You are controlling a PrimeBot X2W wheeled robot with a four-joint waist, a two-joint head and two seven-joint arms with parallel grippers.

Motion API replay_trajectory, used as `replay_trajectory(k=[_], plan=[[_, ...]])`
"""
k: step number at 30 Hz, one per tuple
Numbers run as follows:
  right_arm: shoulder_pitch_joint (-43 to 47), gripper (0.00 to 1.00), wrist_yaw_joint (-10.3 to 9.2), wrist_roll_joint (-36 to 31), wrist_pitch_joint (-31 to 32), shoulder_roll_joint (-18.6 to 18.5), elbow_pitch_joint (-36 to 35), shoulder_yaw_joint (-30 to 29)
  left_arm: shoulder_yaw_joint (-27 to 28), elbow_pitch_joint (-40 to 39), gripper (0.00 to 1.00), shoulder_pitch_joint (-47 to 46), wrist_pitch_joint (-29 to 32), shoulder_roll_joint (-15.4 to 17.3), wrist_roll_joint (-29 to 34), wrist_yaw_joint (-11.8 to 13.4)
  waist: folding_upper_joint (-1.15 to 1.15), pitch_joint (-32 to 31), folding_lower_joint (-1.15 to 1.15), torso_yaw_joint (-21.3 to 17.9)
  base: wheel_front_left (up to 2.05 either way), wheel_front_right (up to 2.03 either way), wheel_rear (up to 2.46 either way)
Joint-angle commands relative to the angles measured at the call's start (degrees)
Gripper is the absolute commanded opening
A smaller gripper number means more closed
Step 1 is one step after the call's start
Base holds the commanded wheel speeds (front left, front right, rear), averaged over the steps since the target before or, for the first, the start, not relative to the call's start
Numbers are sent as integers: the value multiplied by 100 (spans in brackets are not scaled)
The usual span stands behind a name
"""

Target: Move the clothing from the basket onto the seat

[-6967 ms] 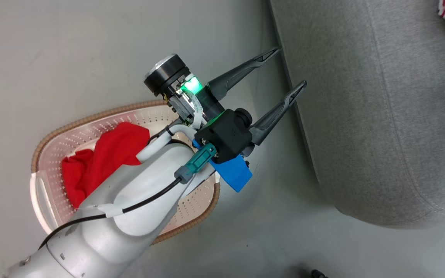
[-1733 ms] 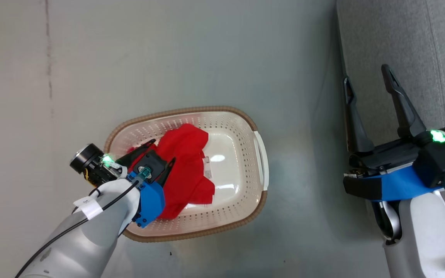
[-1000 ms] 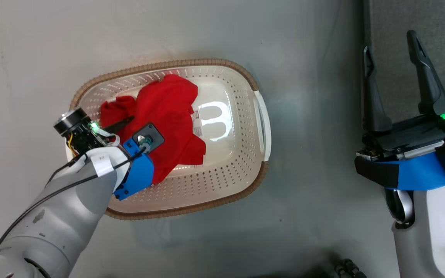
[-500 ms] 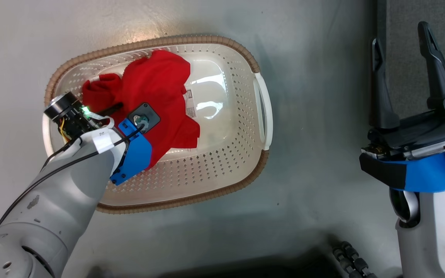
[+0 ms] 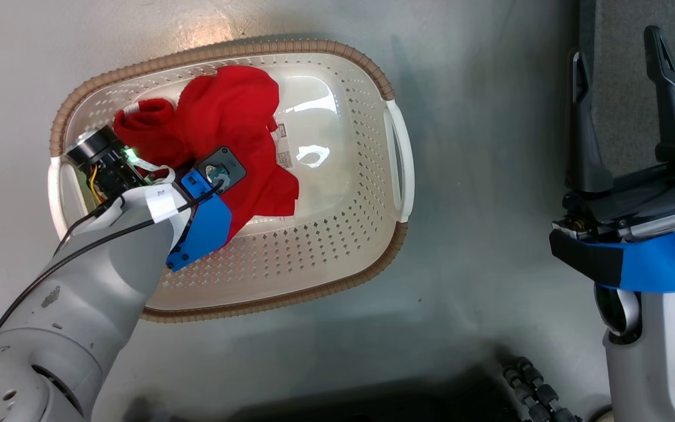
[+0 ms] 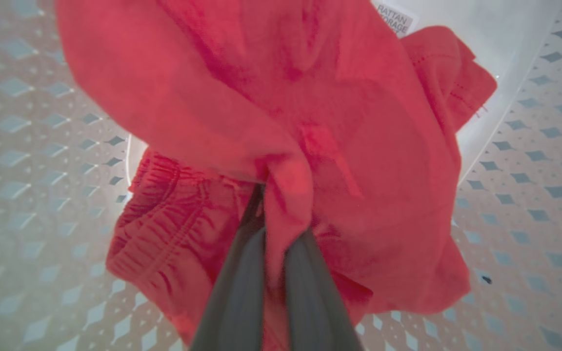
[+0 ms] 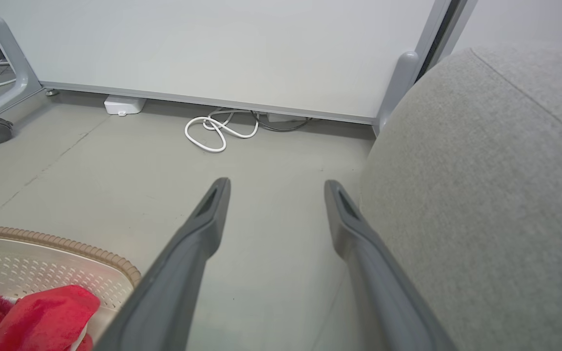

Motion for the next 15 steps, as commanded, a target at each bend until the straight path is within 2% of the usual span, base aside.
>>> replay_trajectory(k=[1, 12, 15], plan=[[-120, 100, 1, 17, -2, 10, 9, 1, -10, 12, 0, -106, -60, 1, 13, -5, 0, -21, 0, 9, 0, 0, 0], [-116, 100, 1, -6, -2, 10, 127, 13, -32, -83, 0, 176, -576, -126, -139, -5, 0, -428, 0, 119, 0, 0, 0], [-117, 100, 1, -15, -1, 9, 175, 27, -6, -129, 0, 268, -750, -185, -341, -5, 0, -635, 0, 165, 0, 0, 0]])
